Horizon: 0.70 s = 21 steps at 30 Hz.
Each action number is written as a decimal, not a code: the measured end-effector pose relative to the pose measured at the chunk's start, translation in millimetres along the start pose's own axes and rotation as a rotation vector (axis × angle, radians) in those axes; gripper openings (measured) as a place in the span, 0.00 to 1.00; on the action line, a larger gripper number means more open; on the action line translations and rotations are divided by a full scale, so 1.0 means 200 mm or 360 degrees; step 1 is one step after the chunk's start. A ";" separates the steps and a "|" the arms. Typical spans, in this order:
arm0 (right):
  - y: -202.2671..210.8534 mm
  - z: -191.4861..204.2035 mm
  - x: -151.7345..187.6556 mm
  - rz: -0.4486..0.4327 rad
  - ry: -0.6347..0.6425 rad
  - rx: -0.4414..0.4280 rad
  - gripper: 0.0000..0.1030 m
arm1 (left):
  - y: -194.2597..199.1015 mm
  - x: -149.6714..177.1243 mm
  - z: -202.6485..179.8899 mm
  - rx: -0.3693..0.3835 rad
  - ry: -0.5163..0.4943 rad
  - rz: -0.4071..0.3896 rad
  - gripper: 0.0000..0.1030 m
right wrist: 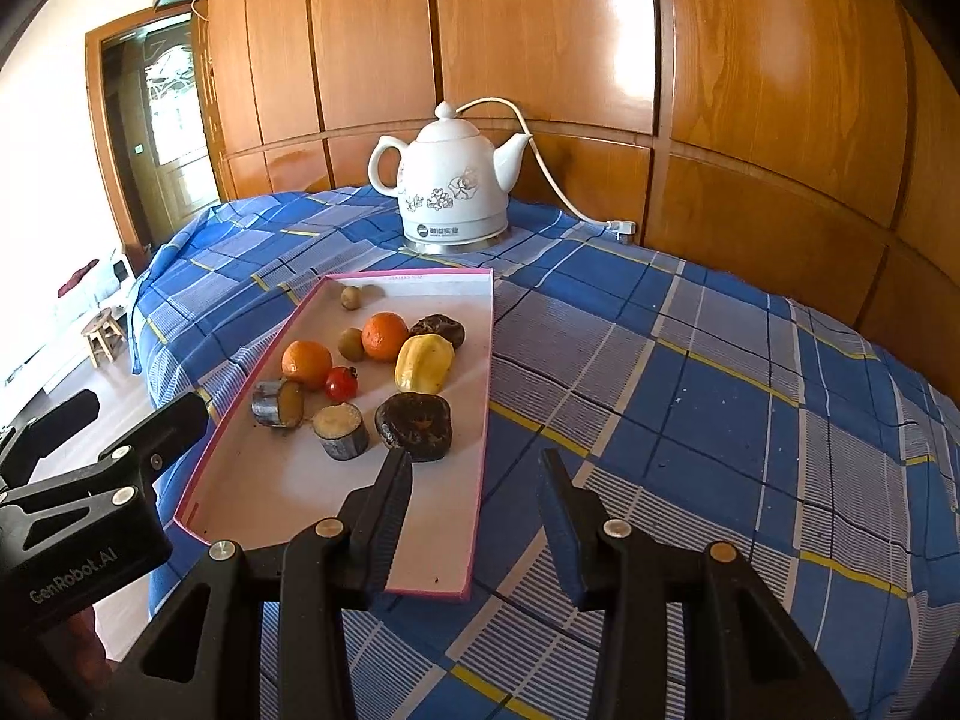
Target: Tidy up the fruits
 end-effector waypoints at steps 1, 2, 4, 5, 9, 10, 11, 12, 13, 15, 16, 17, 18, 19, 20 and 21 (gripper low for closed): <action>0.00 0.00 0.00 0.0002 0.0000 -0.0001 0.42 | 0.00 0.00 0.00 0.0001 0.0002 0.0000 1.00; 0.00 0.00 0.00 0.0001 0.0002 0.0000 0.42 | 0.00 0.00 0.00 0.0002 0.0005 -0.0001 1.00; 0.00 0.00 0.00 -0.0003 0.0004 -0.0003 0.42 | 0.00 0.00 0.00 0.0001 0.0008 -0.0002 1.00; 0.00 0.00 0.00 -0.0004 0.0007 -0.0004 0.42 | 0.00 0.00 0.00 0.0000 0.0008 -0.0001 1.00; 0.00 0.01 0.00 -0.0001 0.0018 -0.0006 0.42 | 0.01 0.00 0.00 0.0001 0.0004 0.0002 1.00; 0.00 0.01 0.00 -0.0001 0.0020 -0.0005 0.42 | 0.01 0.00 0.01 -0.0002 0.0005 0.0001 1.00; 0.00 0.01 0.00 -0.0002 0.0021 -0.0006 0.42 | 0.01 0.00 0.01 -0.0002 0.0006 0.0000 1.00; 0.00 0.01 0.00 -0.0003 0.0021 -0.0008 0.42 | 0.01 0.00 0.01 -0.0002 0.0007 0.0001 1.00; 0.00 0.01 0.00 -0.0004 0.0021 -0.0009 0.42 | 0.01 0.00 0.01 -0.0003 0.0008 0.0001 1.00; 0.01 0.02 0.00 -0.0007 0.0026 -0.0008 0.42 | 0.01 -0.01 0.01 -0.0004 0.0009 -0.0001 1.00; 0.01 0.02 0.00 -0.0007 0.0026 -0.0008 0.42 | 0.01 -0.01 0.01 -0.0003 0.0008 0.0000 1.00; 0.01 0.02 0.00 -0.0006 0.0025 -0.0008 0.42 | 0.01 -0.01 0.01 -0.0003 0.0007 0.0001 1.00; 0.01 0.02 0.00 -0.0004 0.0027 -0.0007 0.42 | 0.01 0.00 0.01 -0.0004 0.0007 0.0002 1.00; 0.01 0.02 0.00 -0.0003 0.0028 -0.0007 0.42 | 0.01 -0.01 0.02 -0.0003 0.0006 0.0003 1.00; 0.01 0.02 0.00 -0.0003 0.0029 -0.0007 0.42 | 0.01 -0.01 0.02 -0.0003 0.0008 0.0002 1.00; 0.01 0.02 0.00 -0.0002 0.0030 -0.0006 0.42 | 0.01 -0.01 0.02 -0.0004 0.0010 0.0002 1.00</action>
Point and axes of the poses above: each gripper's, at about its wrist camera, not at the fingertips, and y roughly against the way its jaws point, z to its left, x to its underside, the point moved 8 cm from there along -y, roughly the way its jaws point, and after that the axes turned 2 degrees about -y, right-handed, at the moved point
